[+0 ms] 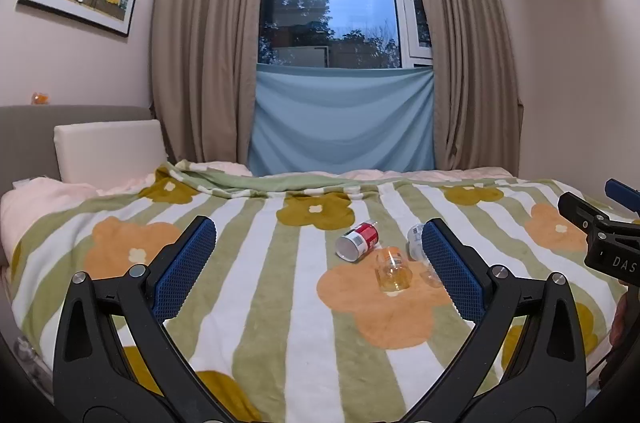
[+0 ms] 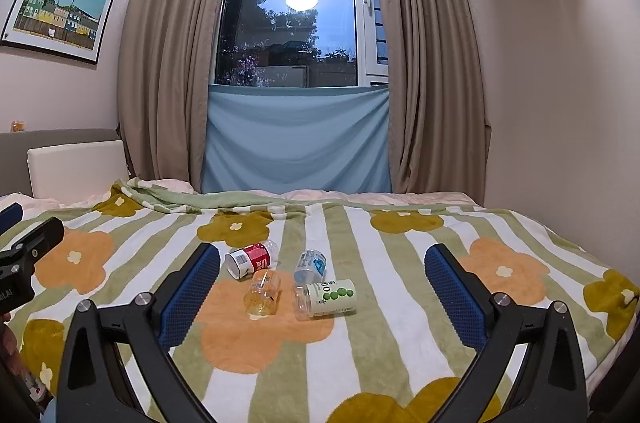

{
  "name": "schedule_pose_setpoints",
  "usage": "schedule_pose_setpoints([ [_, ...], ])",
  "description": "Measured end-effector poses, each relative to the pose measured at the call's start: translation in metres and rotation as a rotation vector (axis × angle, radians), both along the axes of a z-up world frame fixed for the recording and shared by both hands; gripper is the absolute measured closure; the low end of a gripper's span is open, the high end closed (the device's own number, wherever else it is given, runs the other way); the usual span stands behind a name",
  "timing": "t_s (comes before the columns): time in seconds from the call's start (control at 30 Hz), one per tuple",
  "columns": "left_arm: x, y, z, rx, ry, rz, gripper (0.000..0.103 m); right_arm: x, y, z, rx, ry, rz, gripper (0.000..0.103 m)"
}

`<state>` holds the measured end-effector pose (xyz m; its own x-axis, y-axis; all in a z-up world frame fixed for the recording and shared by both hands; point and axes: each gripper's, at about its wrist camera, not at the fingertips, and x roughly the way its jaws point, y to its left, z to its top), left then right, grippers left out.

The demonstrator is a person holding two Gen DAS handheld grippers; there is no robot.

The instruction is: Flip cup upside down

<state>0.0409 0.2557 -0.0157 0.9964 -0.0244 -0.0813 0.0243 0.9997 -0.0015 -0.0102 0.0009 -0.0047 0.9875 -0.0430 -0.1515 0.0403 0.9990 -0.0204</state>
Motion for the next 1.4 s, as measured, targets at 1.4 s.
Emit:
schedule_pose_setpoints([
  [1.4,-0.008,-0.017,-0.002,0.019,-0.012,-0.034,0.000,0.000,0.001,0.000,0.021,-0.007,-0.003,0.001],
])
